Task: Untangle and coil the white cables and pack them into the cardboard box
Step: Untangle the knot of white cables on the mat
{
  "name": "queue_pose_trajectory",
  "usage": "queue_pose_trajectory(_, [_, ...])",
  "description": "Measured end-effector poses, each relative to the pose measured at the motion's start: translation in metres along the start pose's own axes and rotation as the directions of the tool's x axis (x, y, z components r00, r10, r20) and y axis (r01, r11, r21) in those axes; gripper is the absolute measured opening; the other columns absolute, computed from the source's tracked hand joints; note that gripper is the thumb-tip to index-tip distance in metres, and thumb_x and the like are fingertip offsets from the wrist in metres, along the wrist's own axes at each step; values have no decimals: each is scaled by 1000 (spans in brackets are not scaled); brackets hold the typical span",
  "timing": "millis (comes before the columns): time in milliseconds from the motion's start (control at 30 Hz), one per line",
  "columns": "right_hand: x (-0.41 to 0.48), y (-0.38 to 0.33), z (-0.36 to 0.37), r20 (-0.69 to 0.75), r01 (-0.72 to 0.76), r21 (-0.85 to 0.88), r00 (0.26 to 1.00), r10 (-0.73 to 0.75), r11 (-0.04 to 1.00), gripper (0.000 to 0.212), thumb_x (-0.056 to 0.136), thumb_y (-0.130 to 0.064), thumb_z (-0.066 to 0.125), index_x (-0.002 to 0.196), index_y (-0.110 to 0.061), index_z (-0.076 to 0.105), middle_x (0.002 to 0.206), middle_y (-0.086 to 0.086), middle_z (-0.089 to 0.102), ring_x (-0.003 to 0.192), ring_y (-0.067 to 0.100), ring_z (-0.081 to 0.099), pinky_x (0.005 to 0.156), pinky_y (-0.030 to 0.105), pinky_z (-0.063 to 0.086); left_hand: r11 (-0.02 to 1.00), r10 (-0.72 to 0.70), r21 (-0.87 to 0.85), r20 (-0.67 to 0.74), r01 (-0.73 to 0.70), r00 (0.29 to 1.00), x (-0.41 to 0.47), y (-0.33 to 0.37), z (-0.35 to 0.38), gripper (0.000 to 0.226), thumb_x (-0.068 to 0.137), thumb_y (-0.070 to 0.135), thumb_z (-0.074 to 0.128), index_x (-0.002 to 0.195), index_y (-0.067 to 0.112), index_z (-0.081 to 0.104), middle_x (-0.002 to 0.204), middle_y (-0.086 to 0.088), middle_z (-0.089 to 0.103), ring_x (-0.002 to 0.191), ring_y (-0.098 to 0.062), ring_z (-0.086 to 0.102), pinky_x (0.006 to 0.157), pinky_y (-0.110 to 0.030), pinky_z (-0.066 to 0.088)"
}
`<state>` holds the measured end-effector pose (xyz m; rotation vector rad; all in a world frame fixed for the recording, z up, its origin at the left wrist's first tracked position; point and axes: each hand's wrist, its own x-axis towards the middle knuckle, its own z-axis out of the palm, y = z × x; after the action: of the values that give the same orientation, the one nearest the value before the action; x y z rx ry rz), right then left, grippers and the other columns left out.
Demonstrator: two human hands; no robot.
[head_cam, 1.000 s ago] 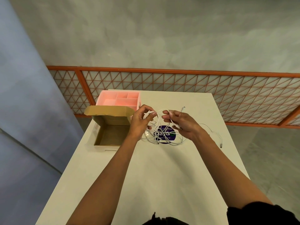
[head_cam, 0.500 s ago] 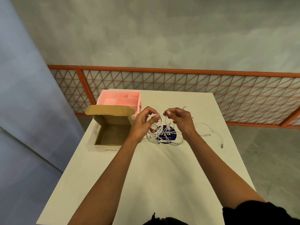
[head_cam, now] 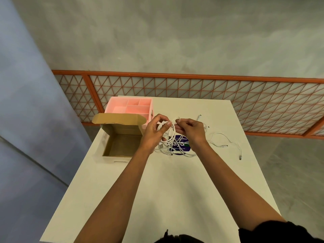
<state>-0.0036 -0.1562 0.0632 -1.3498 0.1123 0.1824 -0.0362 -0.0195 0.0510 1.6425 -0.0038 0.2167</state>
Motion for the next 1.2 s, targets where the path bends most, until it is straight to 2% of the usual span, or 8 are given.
queue_pose_trajectory(200, [0, -3, 0, 47, -148, -117, 987, 154, 982, 4, 84, -5, 67, 87, -6, 65, 74, 12, 68, 65, 19, 65, 79, 35, 57, 997, 42, 71, 12, -42, 999, -1, -2, -2, 12, 94, 22, 59, 94, 14, 51, 84, 7, 56, 74, -3, 54, 47, -19, 43])
queue_pose_trajectory(367, [-5, -8, -4, 161, -151, -284, 966, 202, 947, 4, 92, -14, 59, 89, -16, 57, 76, 4, 66, 67, 13, 61, 72, 29, 45, 983, 113, 143, 23, -115, 993, 1, -10, -5, 11, 94, 24, 57, 93, 16, 50, 95, -7, 57, 85, -17, 58, 56, -25, 47])
queue_pose_trajectory(433, [-6, -10, -6, 223, -171, -297, 944, 242, 940, 12, 98, -23, 50, 96, -16, 60, 84, 2, 68, 77, 12, 62, 78, 32, 46, 981, 128, 144, 11, -128, 992, 2, -10, -4, 10, 95, 23, 57, 94, 15, 50, 102, -7, 58, 92, -19, 59, 55, -25, 47])
queue_pose_trajectory(533, [-6, -8, -8, 300, -159, -368, 912, 279, 916, 37, 89, -33, 63, 119, -12, 57, 102, 2, 68, 100, 14, 61, 88, 42, 51, 983, 125, 135, 8, -125, 992, 2, -8, -3, 14, 96, 19, 54, 95, 8, 46, 111, -1, 62, 94, -15, 60, 48, -23, 47])
queue_pose_trajectory(633, [-6, -6, -9, 324, -72, -420, 919, 223, 905, 46, 85, -16, 70, 126, -5, 53, 101, 7, 66, 97, 17, 62, 91, 41, 52, 984, 128, 124, 27, -130, 991, 3, -7, -3, 18, 97, 16, 52, 91, 4, 41, 120, 0, 64, 100, -13, 62, 48, -22, 47])
queue_pose_trajectory(867, [-4, -14, -4, 265, 229, -565, 960, -88, 793, 14, 92, -9, 59, 98, -1, 69, 81, 9, 70, 62, 9, 68, 64, 22, 57, 985, 152, 79, 33, -154, 988, 11, -3, -7, 20, 98, 8, 48, 81, 15, 40, 99, -4, 65, 94, -15, 61, 72, -33, 58])
queue_pose_trajectory(1100, [-12, -19, -3, 319, 326, -579, 934, -161, 748, 16, 94, -12, 56, 92, -7, 71, 88, 5, 74, 74, 13, 71, 73, 16, 53, 986, 144, 99, -82, -136, 986, 13, -9, -8, 15, 97, 14, 49, 88, 6, 39, 85, -3, 56, 73, 5, 58, 63, -14, 52])
queue_pose_trajectory(1200, [-14, -18, -7, 350, 322, -556, 927, -135, 766, 18, 95, -10, 53, 92, -6, 70, 92, 5, 73, 80, 15, 71, 76, 13, 52, 988, 137, 79, -39, -133, 990, 18, -12, -16, 19, 96, 14, 52, 84, 10, 38, 85, -18, 57, 76, -4, 60, 69, -24, 56])
